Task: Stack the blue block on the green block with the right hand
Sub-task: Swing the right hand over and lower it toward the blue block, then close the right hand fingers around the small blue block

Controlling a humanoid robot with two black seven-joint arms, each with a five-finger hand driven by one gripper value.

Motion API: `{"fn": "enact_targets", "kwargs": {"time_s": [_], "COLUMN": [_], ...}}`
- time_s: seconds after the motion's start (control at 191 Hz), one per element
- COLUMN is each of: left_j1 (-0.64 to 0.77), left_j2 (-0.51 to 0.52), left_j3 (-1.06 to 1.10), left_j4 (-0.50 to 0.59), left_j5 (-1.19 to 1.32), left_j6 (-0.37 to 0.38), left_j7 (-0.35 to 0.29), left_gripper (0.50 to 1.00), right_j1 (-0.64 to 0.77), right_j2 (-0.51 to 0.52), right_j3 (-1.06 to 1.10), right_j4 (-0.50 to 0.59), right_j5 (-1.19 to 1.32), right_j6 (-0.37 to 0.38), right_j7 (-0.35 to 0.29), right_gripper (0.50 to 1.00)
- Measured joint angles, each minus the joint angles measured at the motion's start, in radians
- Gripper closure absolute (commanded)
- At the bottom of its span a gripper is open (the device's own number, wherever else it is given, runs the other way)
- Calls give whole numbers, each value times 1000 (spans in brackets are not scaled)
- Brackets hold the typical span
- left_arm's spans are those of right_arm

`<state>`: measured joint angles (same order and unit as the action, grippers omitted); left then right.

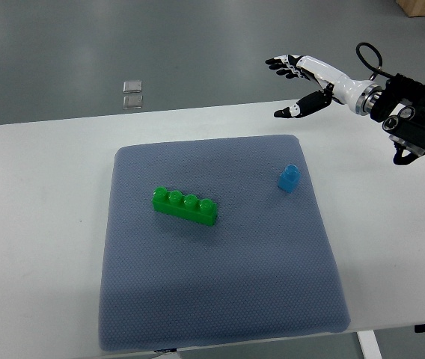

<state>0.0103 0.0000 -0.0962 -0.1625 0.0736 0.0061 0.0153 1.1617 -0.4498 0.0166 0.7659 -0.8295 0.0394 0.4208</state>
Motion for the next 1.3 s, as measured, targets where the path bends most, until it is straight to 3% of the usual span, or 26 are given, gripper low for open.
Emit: {"fn": "enact_targets", "kwargs": {"time_s": [0.251,0.398,0.56,0.853,1.298], "left_j1": [0,0,0,0,0], "left_j2": [0,0,0,0,0], "left_j3": [0,0,0,0,0], "left_j4": [0,0,0,0,0], "left_j5": [0,0,0,0,0], "left_j6": [0,0,0,0,0], "left_j7": [0,0,0,0,0], "left_gripper": [500,500,500,500,500], "right_j1": [113,125,122,111,26], "right_j2": [-63,-65,-55,-41,-18], "right_j3": [-95,-100,-117,-152,-153], "right_j4": [91,135,158,172,78], "right_j5": [-305,-511,-686,-758,-769], "right_j6": [110,133,134,122,44], "right_j7": [7,10,13,12,-1], "right_gripper": [589,589,591,591,603]}}
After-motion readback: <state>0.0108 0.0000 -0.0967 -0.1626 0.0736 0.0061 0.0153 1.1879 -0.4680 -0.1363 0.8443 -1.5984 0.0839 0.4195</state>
